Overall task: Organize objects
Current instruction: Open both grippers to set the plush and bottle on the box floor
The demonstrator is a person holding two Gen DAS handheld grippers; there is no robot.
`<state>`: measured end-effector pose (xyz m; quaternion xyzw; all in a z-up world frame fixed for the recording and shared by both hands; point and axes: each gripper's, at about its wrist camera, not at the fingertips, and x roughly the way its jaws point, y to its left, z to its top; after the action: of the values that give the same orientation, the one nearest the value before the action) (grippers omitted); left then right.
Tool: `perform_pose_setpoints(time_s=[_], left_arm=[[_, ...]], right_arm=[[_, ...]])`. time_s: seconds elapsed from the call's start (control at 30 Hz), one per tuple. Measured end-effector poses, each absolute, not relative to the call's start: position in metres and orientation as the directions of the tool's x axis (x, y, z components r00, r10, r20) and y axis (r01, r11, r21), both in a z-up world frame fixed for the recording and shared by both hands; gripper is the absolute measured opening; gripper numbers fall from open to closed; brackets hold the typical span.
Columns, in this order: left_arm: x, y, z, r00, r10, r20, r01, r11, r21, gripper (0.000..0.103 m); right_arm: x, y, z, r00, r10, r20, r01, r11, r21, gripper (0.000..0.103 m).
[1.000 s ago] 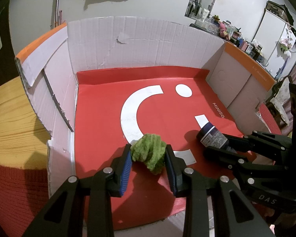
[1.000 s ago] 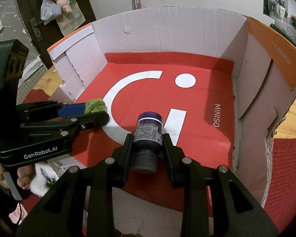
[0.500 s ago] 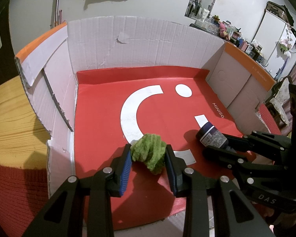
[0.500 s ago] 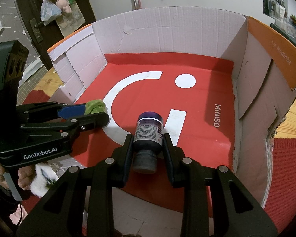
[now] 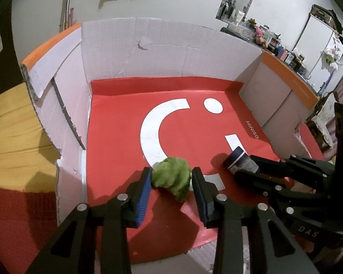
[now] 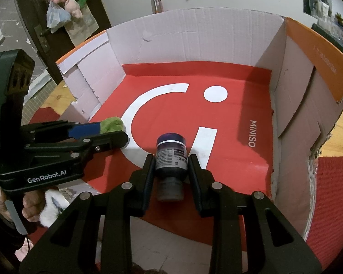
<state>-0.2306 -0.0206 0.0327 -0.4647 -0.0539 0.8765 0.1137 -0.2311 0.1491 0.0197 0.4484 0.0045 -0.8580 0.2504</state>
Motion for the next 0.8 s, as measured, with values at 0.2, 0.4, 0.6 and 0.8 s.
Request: perform_pose_setpoints(time_s=[0.2,0.4,0.6,0.8], left_arm=[[-0.228,-0.021,0.038,-0.558,0.237,-0.795,-0.147,-0.972,-0.186,0.048],[-0.223,-0.021,0.046,-0.576,0.231,-0.784,-0.143,-0.973,-0.182,0.053],[-0.216,-0.02,0.048,-0.579,0.221,-0.785,-0.142,-0.975,-0.17,0.055],[-0.206,-0.02,0.058,-0.609,0.201,-0.768,-0.136,-0.979,-0.149,0.063]], right_arm=[[-0.226,0.15,0.023,-0.484,-0.425,-0.765,0.431,-0.877,0.214,0.029],[-0.221,0.151,0.027,-0.49,-0.43,-0.758,0.435,-0.875,0.215,0.029],[-0.213,0.151,0.032,-0.512,-0.429,-0.744,0.444,-0.874,0.198,0.056],[-0.204,0.152,0.04,-0.525,-0.438,-0.729,0.45,-0.871,0.199,0.056]])
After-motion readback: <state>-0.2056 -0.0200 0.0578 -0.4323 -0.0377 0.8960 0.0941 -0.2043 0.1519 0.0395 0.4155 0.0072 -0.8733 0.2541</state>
